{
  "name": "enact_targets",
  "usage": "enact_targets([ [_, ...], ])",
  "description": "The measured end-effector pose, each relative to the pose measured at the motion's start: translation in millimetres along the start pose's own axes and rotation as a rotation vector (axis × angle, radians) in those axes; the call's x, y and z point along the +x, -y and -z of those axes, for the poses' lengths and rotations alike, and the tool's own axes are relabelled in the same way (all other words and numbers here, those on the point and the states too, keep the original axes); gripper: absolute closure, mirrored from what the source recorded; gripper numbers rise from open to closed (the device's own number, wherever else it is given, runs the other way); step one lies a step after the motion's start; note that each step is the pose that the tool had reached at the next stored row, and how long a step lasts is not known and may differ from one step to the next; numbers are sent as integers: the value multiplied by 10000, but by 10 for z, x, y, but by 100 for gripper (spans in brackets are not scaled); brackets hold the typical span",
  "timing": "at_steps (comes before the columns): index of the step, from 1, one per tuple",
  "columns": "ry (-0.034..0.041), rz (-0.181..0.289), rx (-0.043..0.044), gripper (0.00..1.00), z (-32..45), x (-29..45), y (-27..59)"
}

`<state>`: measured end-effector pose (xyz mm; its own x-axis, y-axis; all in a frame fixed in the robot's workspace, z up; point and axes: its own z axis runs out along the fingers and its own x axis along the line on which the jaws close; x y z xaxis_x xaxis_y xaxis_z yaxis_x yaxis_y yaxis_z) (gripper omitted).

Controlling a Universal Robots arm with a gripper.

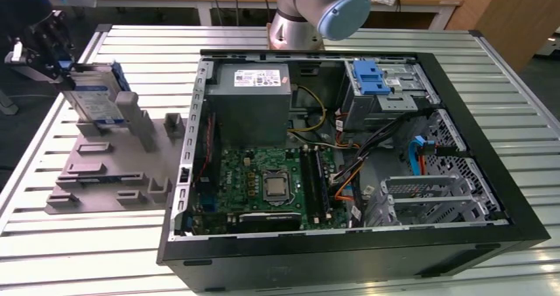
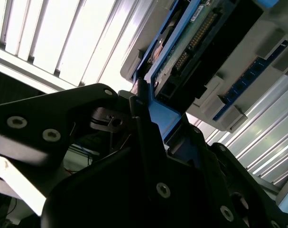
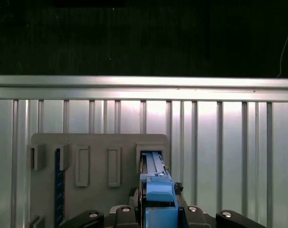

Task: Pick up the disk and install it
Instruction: 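Pick up the disk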

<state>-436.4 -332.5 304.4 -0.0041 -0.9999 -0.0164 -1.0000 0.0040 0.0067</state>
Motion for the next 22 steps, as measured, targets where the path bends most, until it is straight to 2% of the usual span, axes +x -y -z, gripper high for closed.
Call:
enact_targets([
  [4, 0, 1, 0, 64, 35, -1, 0],
  [15, 0, 0, 0, 64, 62, -1, 0],
  [22, 0, 0, 1, 64, 120, -2, -1],
])
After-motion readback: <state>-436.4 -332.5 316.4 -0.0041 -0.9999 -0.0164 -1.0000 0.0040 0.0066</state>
